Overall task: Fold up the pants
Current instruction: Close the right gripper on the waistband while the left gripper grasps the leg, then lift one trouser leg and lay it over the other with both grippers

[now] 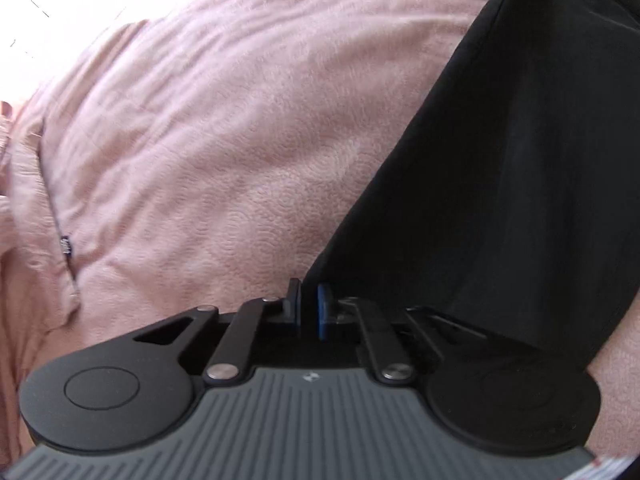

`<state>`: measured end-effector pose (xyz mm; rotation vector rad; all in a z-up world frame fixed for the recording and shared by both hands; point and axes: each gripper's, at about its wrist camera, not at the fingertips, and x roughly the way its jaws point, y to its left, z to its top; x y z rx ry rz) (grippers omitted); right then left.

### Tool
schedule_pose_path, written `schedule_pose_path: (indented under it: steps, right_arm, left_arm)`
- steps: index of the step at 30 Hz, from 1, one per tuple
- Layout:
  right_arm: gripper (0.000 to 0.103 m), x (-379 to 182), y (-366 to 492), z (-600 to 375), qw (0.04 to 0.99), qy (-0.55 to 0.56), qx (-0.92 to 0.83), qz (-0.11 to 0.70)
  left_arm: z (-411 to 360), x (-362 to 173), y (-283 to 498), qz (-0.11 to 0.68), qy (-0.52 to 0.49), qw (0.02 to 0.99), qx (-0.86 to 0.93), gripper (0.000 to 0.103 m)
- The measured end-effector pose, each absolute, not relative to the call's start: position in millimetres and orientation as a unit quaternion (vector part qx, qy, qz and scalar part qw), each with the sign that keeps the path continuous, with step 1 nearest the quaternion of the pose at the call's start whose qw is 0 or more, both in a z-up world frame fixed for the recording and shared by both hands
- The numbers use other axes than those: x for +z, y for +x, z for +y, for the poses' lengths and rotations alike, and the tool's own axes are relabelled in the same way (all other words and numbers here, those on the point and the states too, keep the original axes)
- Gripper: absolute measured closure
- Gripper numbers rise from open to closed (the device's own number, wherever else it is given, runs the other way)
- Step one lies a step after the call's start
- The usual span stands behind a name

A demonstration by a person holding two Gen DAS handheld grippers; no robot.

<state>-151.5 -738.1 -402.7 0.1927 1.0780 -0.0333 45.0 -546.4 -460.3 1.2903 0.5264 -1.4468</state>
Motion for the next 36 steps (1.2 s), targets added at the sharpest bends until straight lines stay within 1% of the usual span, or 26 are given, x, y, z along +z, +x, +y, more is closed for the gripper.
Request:
schedule_pose_path:
  steps: [4, 9, 11, 13, 15, 17, 18, 21, 22, 24, 25, 26, 29, 31, 33, 36]
  right_arm:
    - [0.098, -358.1, -174.3, -691.6, 0.885, 0.025, -0.064, 0.461]
    - [0.098, -297.0, -229.1, -603.1, 0.908, -0.053, -0.105, 0.402]
    - [0.098, -282.0, -258.7, -555.7, 0.911, -0.09, -0.112, 0.387]
    - [0.098, -275.2, -288.7, -509.7, 0.904, -0.108, -0.123, 0.394]
    - [0.098, -278.3, -312.7, -467.9, 0.893, -0.106, -0.133, 0.417]
    - [0.097, -293.5, -336.0, -428.1, 0.877, -0.094, -0.146, 0.449]
    - [0.095, -304.5, -346.3, -411.8, 0.867, -0.075, -0.155, 0.467]
    - [0.087, -346.0, -365.8, -375.8, 0.815, -0.01, -0.194, 0.546]
    - [0.087, -356.1, -371.0, -371.0, 0.8, 0.023, -0.208, 0.562]
    - [0.087, -367.4, -382.6, -369.0, 0.781, 0.1, -0.247, 0.565]
    - [0.085, -368.8, -388.1, -370.3, 0.776, 0.132, -0.267, 0.555]
    - [0.084, -368.2, -393.9, -374.3, 0.771, 0.171, -0.289, 0.541]
    - [0.076, -364.9, -410.1, -392.3, 0.76, 0.275, -0.35, 0.474]
    - [0.067, -366.0, -421.7, -408.8, 0.747, 0.349, -0.388, 0.411]
    - [0.065, -371.9, -436.5, -424.8, 0.731, 0.423, -0.406, 0.348]
    - [0.065, -384.9, -455.9, -445.7, 0.71, 0.504, -0.416, 0.262]
  left_arm:
    - [-503.6, -412.3, 33.7, 0.196, 0.495, 0.596, -0.601, 0.098]
    - [-407.4, -350.1, -2.1, 0.202, 0.429, 0.648, -0.596, 0.098]
    - [-362.6, -333.3, -17.1, 0.232, 0.392, 0.669, -0.588, 0.098]
    - [-314.8, -324.2, -31.7, 0.274, 0.344, 0.685, -0.581, 0.098]
    - [-268.1, -328.0, -50.4, 0.32, 0.31, 0.69, -0.571, 0.097]
    - [-229.8, -346.7, -63.4, 0.391, 0.284, 0.681, -0.549, 0.094]
    - [-213.1, -359.2, -70.1, 0.429, 0.282, 0.671, -0.536, 0.091]
    - [-174.2, -389.8, -82.7, 0.496, 0.281, 0.655, -0.496, 0.091]
    - [-163.5, -394.4, -81.1, 0.516, 0.27, 0.653, -0.485, 0.091]
    - [-143.5, -394.9, -71.6, 0.541, 0.232, 0.666, -0.459, 0.089]
    - [-135.6, -393.6, -62.0, 0.553, 0.206, 0.676, -0.441, 0.084]
    - [-129.2, -392.1, -50.7, 0.563, 0.176, 0.687, -0.425, 0.083]
    - [-115.6, -391.8, -18.5, 0.579, 0.081, 0.721, -0.372, 0.076]
    - [-109.1, -397.0, 1.3, 0.584, 0.019, 0.738, -0.338, 0.075]
    - [-103.6, -406.4, 19.5, 0.59, -0.042, 0.748, -0.301, 0.075]
    - [-97.1, -422.3, 41.9, 0.6, -0.129, 0.749, -0.249, 0.075]
